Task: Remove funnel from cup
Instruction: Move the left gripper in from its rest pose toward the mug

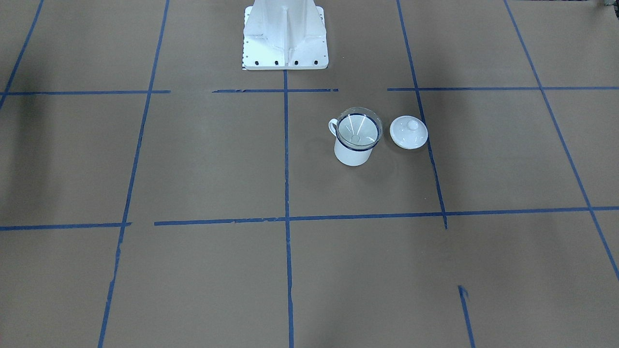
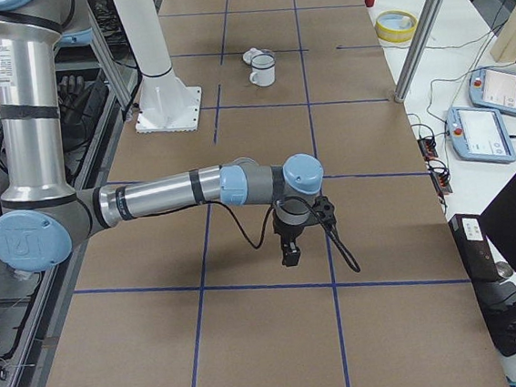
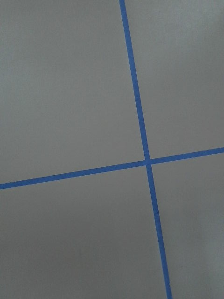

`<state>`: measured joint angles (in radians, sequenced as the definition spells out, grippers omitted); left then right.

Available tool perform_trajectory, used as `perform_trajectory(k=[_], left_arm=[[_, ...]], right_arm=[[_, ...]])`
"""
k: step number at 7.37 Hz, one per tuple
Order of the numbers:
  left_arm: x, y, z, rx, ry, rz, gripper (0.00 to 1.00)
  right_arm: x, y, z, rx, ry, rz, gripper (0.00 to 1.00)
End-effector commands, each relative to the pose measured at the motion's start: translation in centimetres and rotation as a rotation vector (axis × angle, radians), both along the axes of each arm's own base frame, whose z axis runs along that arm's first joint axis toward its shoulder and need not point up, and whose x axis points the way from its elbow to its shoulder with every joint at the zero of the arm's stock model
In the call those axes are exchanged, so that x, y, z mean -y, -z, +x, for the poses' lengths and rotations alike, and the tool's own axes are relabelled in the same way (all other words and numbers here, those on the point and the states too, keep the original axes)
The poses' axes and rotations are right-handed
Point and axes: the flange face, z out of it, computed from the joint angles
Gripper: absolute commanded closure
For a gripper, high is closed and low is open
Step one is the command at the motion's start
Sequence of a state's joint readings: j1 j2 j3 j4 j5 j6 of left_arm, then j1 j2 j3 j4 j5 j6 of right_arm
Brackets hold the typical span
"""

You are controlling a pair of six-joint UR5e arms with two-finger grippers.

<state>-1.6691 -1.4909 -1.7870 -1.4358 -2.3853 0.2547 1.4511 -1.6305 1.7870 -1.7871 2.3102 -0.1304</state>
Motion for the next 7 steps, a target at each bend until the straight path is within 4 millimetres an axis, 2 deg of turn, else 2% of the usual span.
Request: perform_trajectory(k=[1, 3, 4, 7], left_arm=[[-0.1, 0.8, -0.1, 0.002, 0.0, 0.016, 0.0], [0.0, 0.7, 0.1, 0.003, -0.004, 0.014, 0.0], [0.4, 1.3, 0.1, 0.002, 0.002, 0.02, 0.0], [7.0, 11.0, -0.5, 0.017, 0.002, 0.225, 0.0]], right_arm=[[0.0, 0.0, 0.0, 0.0, 0.0, 0.0, 0.0], [0.0, -0.1, 0.0, 0.0, 0.0, -0.002, 0.0], [0.0, -0.1, 0.0, 0.0, 0.0, -0.002, 0.0], [0.0, -0.1, 0.0, 0.0, 0.0, -0.002, 0.0]])
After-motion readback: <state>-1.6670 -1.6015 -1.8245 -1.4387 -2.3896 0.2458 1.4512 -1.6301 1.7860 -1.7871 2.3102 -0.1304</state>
